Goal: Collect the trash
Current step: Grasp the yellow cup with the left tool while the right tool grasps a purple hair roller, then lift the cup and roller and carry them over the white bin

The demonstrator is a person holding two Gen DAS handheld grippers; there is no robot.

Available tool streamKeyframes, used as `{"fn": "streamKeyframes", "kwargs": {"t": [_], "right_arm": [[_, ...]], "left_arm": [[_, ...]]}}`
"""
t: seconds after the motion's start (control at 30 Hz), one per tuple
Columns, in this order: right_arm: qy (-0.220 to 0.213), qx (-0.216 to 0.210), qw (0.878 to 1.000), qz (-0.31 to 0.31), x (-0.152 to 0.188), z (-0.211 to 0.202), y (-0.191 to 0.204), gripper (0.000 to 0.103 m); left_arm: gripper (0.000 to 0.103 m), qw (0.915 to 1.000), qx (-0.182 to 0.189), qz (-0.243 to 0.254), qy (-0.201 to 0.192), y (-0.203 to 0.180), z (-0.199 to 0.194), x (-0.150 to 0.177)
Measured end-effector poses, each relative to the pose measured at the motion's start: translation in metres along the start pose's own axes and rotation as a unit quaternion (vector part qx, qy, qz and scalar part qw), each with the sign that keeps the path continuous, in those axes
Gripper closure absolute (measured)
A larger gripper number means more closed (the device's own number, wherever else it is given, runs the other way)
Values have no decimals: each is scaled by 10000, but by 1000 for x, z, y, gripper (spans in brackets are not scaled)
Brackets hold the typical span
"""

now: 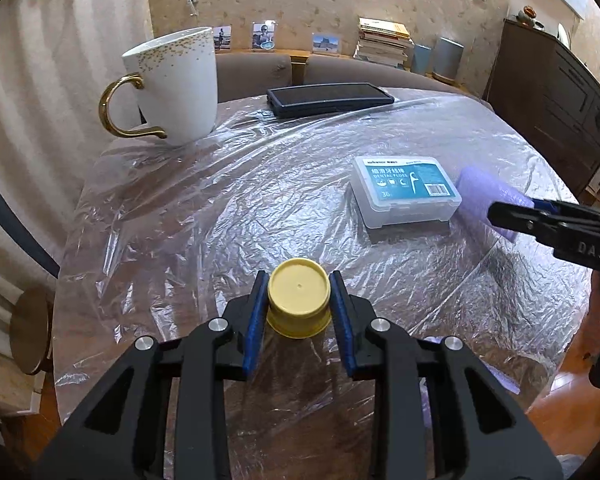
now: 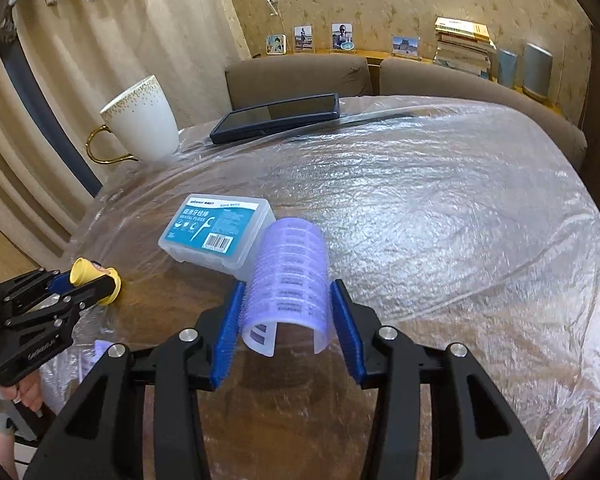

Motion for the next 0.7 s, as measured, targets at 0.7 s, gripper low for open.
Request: {"fn": "streamKeyframes", "kwargs": {"t": [0.7], "right_arm": [[-211,-407,9988,187,13,-44,-7,61]], "left_arm": [[71,9997,121,-93,-206,-15,-29,0]]}}
Point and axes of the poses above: each gripper's, at about its wrist camera, not at the fingertips, and z roughly the way its jaws point, y to its left, x to its underside, the point moved 9 cm from there along z, roughly the way its jaws point, and after that the axes turned 8 degrees about x, right-handed, at the moved point
